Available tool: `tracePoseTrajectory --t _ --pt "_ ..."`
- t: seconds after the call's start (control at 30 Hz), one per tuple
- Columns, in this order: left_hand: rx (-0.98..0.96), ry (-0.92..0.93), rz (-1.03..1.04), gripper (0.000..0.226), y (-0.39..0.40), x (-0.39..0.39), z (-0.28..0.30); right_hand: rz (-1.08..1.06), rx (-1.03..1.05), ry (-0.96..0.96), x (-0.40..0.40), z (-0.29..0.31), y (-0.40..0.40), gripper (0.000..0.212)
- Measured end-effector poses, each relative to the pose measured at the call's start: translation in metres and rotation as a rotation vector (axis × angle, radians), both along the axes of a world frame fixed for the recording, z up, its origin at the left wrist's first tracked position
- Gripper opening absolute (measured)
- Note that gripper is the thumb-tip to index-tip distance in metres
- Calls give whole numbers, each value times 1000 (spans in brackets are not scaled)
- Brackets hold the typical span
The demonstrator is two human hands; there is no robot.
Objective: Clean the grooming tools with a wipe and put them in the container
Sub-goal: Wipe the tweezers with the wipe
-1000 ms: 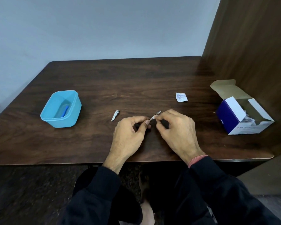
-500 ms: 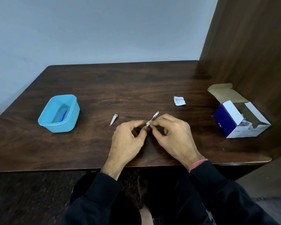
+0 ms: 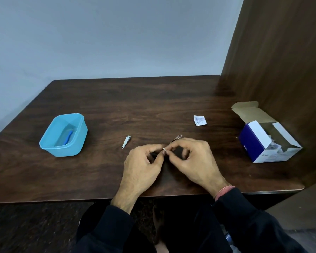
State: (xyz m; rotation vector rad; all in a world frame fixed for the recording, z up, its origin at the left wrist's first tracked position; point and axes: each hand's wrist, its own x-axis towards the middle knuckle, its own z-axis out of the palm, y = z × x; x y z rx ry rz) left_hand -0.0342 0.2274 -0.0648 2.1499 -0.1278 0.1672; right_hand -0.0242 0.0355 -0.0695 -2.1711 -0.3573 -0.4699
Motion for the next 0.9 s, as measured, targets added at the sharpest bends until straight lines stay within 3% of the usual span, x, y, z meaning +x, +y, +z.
tracePoseTrajectory --t 0.27,0.37,0.53,0.67,0.8,0.9 --pt "25 21 3 26 -2 -3 4 -48 186 109 4 -3 -6 14" --pt "46 34 -3 26 -2 -4 6 19 180 146 3 -1 -6 14" --pt "-13 60 10 21 -2 -1 4 -119 239 120 8 -1 -7 13" --pt "-7 37 0 21 0 -1 2 -19 153 143 3 0 -5 11" --pt "-31 53 9 21 -2 -1 3 -116 244 130 7 -2 -8 12" --pt "-43 45 1 22 -2 0 2 -35 260 162 6 -1 -9 12"
